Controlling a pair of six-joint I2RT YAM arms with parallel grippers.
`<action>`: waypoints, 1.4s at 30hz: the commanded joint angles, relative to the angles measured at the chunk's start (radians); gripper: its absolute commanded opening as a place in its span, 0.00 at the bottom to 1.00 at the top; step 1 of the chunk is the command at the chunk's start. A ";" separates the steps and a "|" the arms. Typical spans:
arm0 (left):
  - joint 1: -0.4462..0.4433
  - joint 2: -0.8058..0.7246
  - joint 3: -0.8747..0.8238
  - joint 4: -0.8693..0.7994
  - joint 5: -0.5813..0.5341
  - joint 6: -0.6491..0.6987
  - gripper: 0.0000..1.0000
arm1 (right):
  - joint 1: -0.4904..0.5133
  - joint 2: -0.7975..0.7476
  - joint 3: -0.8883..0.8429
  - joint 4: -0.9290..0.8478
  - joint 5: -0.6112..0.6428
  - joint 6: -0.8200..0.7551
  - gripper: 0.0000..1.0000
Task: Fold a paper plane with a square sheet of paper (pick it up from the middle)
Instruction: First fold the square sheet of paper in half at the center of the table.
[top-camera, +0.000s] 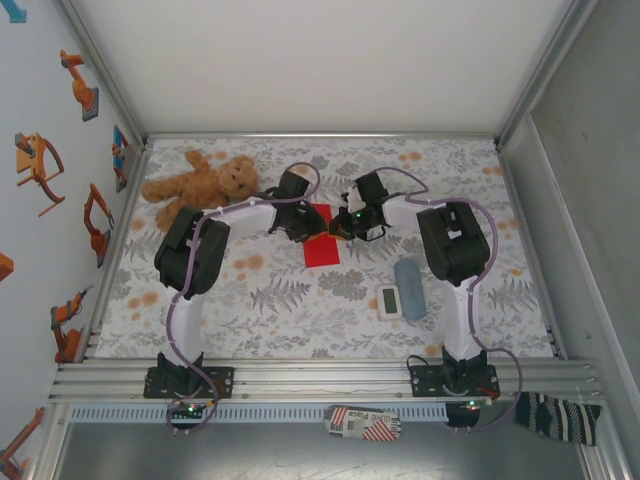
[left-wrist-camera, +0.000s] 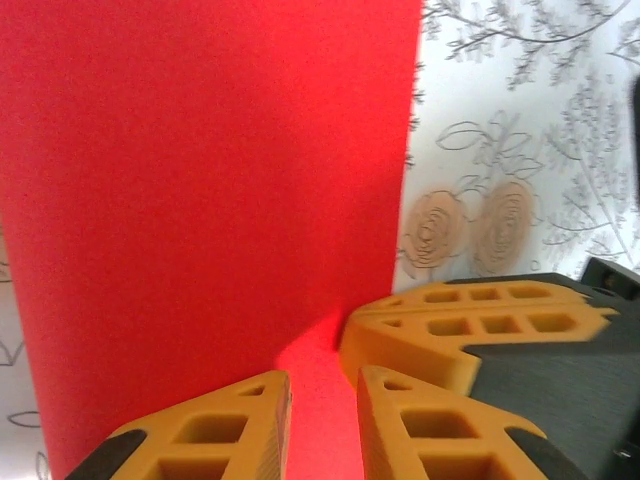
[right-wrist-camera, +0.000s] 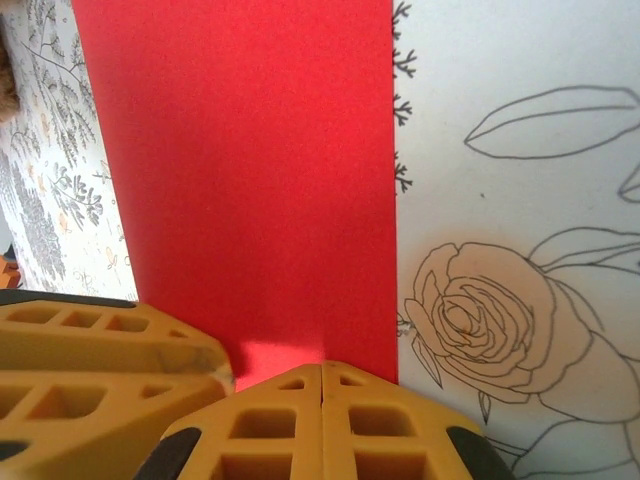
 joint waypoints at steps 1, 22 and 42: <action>-0.005 0.024 0.025 -0.053 0.001 0.008 0.25 | 0.004 0.089 -0.030 -0.175 0.176 -0.031 0.00; 0.136 -0.133 -0.298 -0.038 -0.052 0.028 0.24 | 0.004 0.113 -0.016 -0.258 0.234 -0.082 0.00; 0.040 -0.072 -0.112 0.151 0.101 0.010 0.26 | 0.020 0.054 -0.095 -0.202 0.169 -0.061 0.00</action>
